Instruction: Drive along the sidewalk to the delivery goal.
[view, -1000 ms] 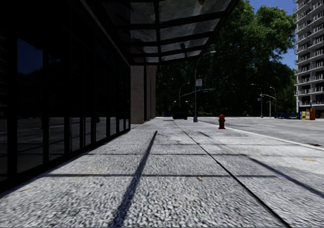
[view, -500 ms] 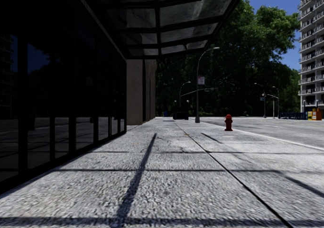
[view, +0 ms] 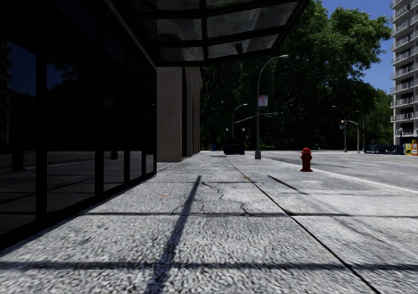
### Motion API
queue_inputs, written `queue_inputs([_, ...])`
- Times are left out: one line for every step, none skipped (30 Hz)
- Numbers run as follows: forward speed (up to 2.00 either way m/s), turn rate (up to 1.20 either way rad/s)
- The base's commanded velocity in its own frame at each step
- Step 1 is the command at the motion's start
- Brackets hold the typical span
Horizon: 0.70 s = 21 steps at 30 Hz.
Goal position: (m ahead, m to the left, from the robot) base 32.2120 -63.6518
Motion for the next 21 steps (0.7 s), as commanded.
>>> queue_inputs([2.00,0.00])
queue_inputs([2.00,0.00])
queue_inputs([2.00,0.00])
queue_inputs([2.00,0.00])
queue_inputs([2.00,0.00])
queue_inputs([2.00,0.00])
queue_inputs([2.00,0.00])
queue_inputs([2.00,0.00])
queue_inputs([2.00,0.00])
queue_inputs([2.00,0.00])
queue_inputs([2.00,0.00])
queue_inputs([2.00,0.00])
queue_inputs([2.00,0.00])
queue_inputs([2.00,0.00])
queue_inputs([2.00,0.00])
queue_inputs([2.00,0.00])
queue_inputs([2.00,0.00])
queue_inputs([2.00,0.00])
queue_inputs([2.00,0.00])
queue_inputs([2.00,0.00])
queue_inputs([2.00,0.00])
